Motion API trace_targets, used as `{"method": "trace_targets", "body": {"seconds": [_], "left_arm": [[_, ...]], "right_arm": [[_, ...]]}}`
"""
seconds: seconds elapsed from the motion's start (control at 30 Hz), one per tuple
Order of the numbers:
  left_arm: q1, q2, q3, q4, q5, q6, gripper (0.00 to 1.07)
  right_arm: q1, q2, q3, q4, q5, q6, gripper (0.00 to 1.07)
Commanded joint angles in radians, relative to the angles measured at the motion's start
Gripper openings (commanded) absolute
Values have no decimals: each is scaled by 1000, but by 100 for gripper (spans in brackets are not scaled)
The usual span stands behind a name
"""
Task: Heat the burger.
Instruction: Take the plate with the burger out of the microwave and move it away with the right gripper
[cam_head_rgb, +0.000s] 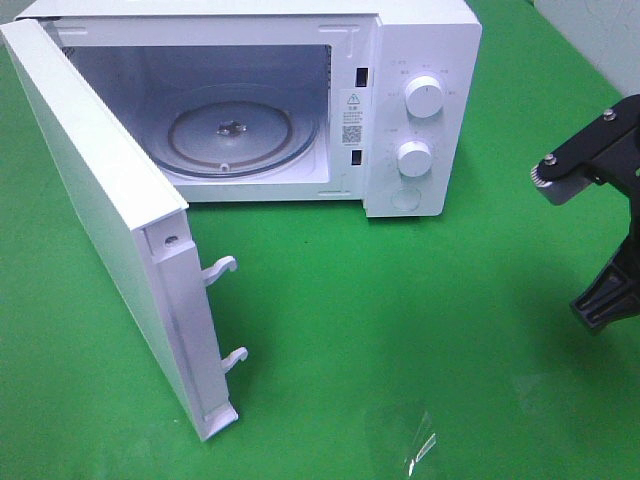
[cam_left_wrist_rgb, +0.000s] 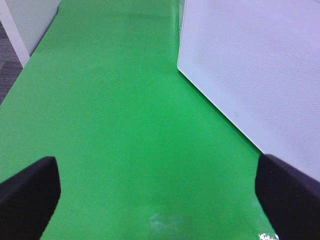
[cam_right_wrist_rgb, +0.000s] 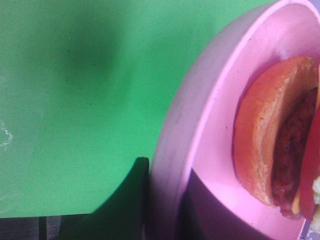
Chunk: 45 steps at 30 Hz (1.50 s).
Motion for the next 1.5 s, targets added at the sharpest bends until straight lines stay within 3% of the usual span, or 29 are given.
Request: {"method": "trace_targets", "body": {"seconds": [0.03,1.5], "left_arm": [[-5,-16,0,-4,-15,-1,98],[-5,-16,0,-4,-15,-1,98]], "right_arm": [[-1,22,-7,-66,28,30,2],[-4,348,-6,-142,-170,339,6]]}}
